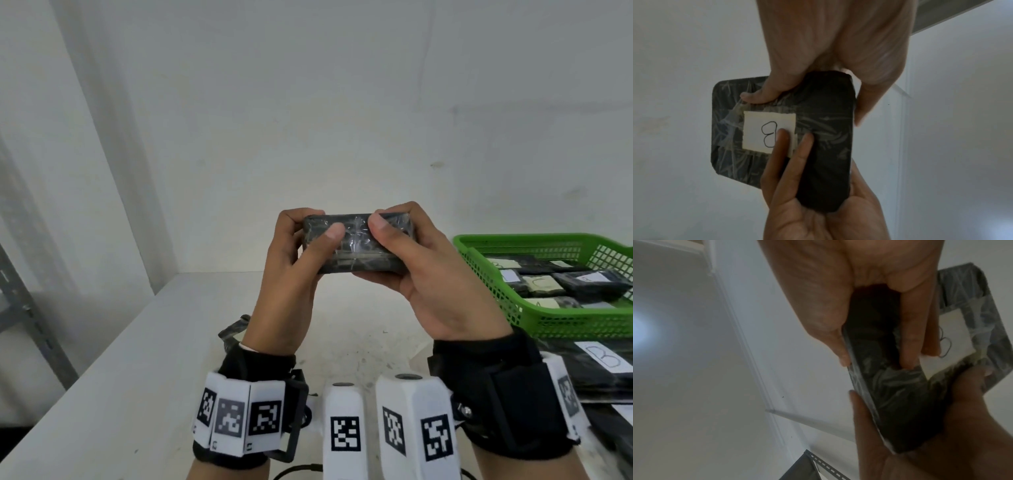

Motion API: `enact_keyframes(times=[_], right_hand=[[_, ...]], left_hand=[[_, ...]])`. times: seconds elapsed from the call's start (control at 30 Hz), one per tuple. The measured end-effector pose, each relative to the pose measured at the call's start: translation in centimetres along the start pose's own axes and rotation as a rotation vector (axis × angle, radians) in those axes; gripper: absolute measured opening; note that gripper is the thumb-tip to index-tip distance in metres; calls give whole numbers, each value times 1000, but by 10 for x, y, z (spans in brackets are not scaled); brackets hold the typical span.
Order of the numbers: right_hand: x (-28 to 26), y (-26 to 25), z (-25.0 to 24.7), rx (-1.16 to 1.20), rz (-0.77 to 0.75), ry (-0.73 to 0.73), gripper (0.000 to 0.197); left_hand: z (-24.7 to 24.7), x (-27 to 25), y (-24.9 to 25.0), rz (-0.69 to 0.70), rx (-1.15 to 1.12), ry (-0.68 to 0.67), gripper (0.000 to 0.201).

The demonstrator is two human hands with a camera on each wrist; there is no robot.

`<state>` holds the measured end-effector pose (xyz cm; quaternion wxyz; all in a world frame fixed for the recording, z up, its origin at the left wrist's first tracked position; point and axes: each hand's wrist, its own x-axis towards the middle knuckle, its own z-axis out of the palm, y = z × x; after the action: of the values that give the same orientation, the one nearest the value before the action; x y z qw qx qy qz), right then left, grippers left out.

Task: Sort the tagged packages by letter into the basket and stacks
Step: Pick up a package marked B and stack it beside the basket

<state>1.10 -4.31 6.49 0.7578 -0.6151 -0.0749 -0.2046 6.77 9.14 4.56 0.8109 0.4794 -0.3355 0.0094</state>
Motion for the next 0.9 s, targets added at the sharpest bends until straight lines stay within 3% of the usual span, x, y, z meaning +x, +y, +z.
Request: enact_keyframes(times=[0.1,0.23,0.5,0.67,0.77,0.83,0.9], right_hand=[[0,0,-2,-1,17,-9,27],[1,5,0,-33,81,-42,46],[3,6,-3,-28,97,-1,42],[-2,1,-2,-174,133,-6,60],[-5,-11,-8,-170,157,-65,76],[-6,-20,-15,-143,178,-92,72],[-10,-29,-26,-117,200,-119,66]], left_hand=[[-1,0,1,8,21,2,25],[-6,2,1,14,41,24,23],[-5,3,1,-78,-7,15,30],[-1,2,6,-117,47,42,20],[-4,1,12,-163,93,-61,45],[-8,1,13,-192,161,-136,66],[-6,0,13,-199,266,-164,69]])
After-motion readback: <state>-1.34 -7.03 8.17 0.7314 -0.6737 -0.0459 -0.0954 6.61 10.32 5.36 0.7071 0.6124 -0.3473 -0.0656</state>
